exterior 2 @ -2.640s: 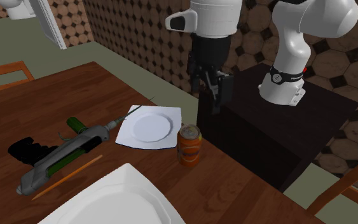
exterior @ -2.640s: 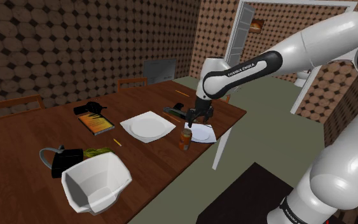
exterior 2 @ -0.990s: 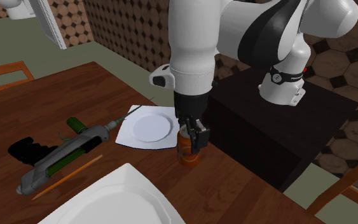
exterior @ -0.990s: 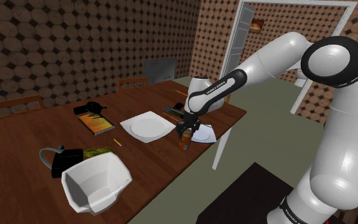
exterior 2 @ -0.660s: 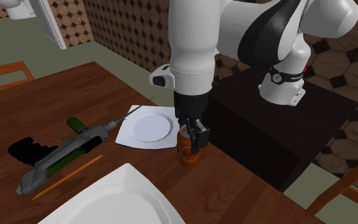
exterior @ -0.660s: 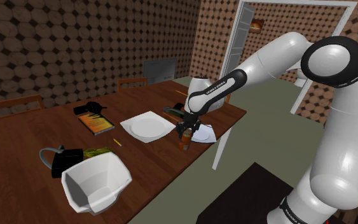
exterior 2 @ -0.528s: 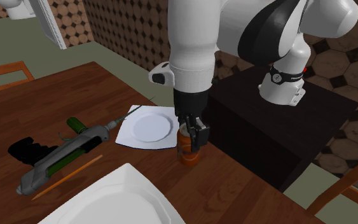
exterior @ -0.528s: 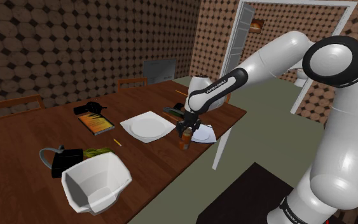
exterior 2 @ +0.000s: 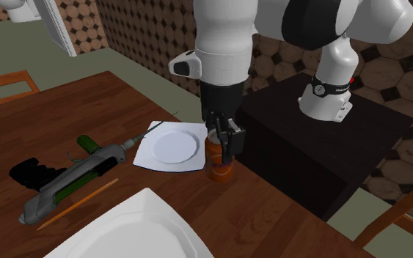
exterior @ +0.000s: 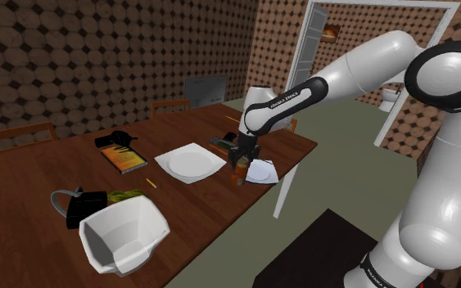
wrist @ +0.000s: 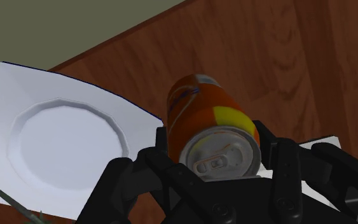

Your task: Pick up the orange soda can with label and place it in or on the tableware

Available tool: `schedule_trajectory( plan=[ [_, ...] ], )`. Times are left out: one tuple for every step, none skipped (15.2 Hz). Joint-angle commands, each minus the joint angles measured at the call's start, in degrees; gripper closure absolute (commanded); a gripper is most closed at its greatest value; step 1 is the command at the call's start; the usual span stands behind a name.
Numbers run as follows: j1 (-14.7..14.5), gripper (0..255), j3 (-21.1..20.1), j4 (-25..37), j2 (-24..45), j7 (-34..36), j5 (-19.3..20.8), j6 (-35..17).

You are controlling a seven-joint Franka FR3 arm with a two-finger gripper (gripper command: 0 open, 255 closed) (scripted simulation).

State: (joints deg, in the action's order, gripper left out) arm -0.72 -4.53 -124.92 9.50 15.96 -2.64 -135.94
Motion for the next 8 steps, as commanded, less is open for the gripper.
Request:
schedule_trajectory(
  plan=[
    [0.1,255,0.0,0.4,-1.1,-0.1,-0.1,1.5],
    [0.1,255,0.0,0.6,-1.6,-0.1,-0.1,2.2],
    [0.1,255,0.0,0.9,-2.1,-0.1,-0.1,2.9],
    [0.1,255,0.0,1.1,-2.5,-0.1,-0.1,3.7],
    [0.1,255,0.0,1.4,-3.0,-0.1,-0.1,4.4],
    [0.1,255,0.0,1.7,-3.4,-0.1,-0.1,5.1],
    [0.2,255,0.0,2.0,-3.8,0.0,-0.2,5.8],
    [0.2,255,0.0,2.3,-4.2,0.0,-0.2,6.6]
  ],
)
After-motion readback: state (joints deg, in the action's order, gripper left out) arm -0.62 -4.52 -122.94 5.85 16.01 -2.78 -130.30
